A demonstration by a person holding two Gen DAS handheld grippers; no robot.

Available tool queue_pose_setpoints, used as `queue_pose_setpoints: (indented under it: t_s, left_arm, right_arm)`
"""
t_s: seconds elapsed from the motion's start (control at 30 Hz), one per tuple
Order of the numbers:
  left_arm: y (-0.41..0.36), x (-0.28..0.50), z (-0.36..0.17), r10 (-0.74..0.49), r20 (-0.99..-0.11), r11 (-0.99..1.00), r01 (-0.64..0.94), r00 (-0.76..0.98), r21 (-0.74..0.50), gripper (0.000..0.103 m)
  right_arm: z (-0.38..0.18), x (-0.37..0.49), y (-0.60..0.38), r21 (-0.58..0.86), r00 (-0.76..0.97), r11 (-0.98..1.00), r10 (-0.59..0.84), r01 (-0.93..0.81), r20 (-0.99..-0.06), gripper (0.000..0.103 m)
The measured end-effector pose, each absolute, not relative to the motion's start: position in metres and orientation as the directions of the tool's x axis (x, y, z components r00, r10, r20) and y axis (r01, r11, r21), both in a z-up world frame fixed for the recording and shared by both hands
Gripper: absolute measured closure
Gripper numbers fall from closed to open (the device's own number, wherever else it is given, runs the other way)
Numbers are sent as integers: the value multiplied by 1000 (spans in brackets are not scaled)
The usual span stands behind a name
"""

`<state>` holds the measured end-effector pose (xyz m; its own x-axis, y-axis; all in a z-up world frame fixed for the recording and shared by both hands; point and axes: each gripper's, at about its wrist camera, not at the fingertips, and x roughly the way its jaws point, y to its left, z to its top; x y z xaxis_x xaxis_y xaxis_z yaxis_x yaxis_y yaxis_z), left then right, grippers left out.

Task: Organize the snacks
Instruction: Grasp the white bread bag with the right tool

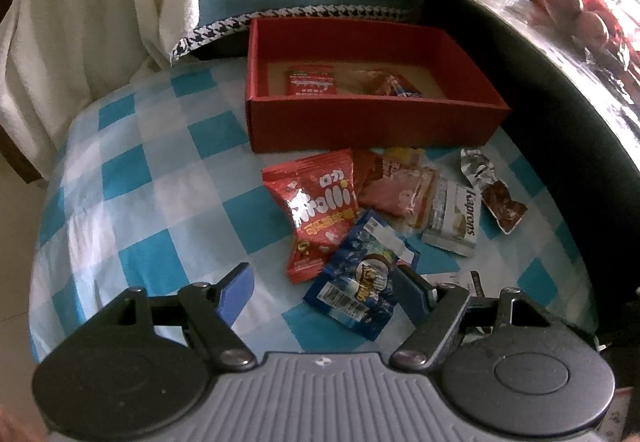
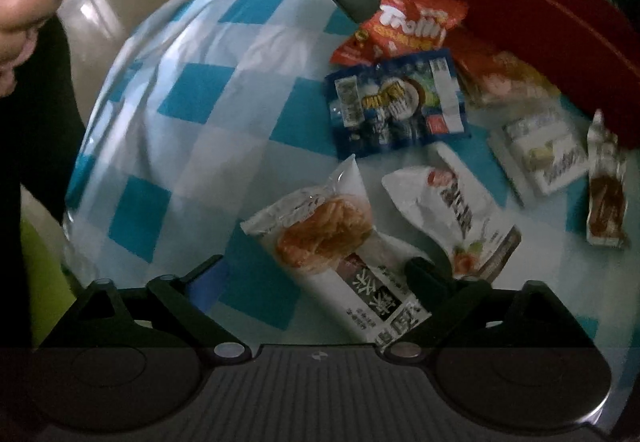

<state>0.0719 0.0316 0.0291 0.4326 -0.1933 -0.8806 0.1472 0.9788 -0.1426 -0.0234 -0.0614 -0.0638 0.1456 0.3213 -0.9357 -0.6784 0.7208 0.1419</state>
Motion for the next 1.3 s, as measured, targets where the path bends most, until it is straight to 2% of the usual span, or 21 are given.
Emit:
queue_pose_setpoints:
  t_s: [0.13,0.27,0.4,0.57,0.67,0.73,0.8,0.9,0.97,1.03,1.1,1.2,1.23,1.27,1.3]
  left_arm:
    - [32,72,31,-205,-879,977,146,432,-156,32]
    - [33,70,34,-218,-872,974,151,438,-167,32]
    - [34,70,36,-225,-869,973,149,440,-176,32]
    - [36,74,36,-230,-869,973,133,437,-191,32]
    - [37,74,36,-232,-869,972,131,436,-194,32]
    - [36,75,36,-234,-871,972,130,432,-197,32]
    - [35,75,36,-237,-871,971,128,430,-201,32]
    - [33,75,36,-241,-870,970,133,430,-203,32]
    - [33,75,36,-242,-871,970,137,428,-203,32]
    - [34,75,36,-242,-871,970,133,427,-204,32]
    - [36,75,36,-246,-871,969,127,425,-211,32]
    - [37,76,34,-255,-874,967,121,414,-225,32]
    - [36,76,33,-262,-874,965,124,409,-231,32]
    - [34,76,33,-266,-875,964,129,405,-234,32]
    - [32,75,33,-270,-875,963,137,402,-234,32]
  right_arm:
    - [-72,-36,-56,68,173,701,267,-710,-948,0]
    - [-90,-37,-44,-94,202,657,90,-748,-975,0]
    - [-83,-27,-48,-43,167,680,118,-731,-979,3]
    - [-70,-19,-54,-16,152,683,139,-730,-979,27]
    - [-62,-15,-61,41,98,692,161,-721,-982,34]
    - [-61,-15,-62,36,93,692,148,-721,-985,35]
    - [-64,-13,-61,22,102,688,139,-726,-985,34]
    - [-75,-15,-58,32,89,668,147,-743,-985,18]
    - [-83,-10,-51,60,68,667,164,-743,-984,1]
    - [-86,-11,-47,51,87,658,175,-752,-981,0]
    - [-85,-20,-48,14,114,635,160,-772,-981,4]
    - [-79,-26,-60,-7,125,635,141,-772,-982,26]
    - [-77,-23,-66,23,100,659,148,-752,-984,37]
    - [-74,-19,-73,50,82,687,159,-725,-984,43]
    - [-72,-16,-80,60,82,711,164,-701,-983,46]
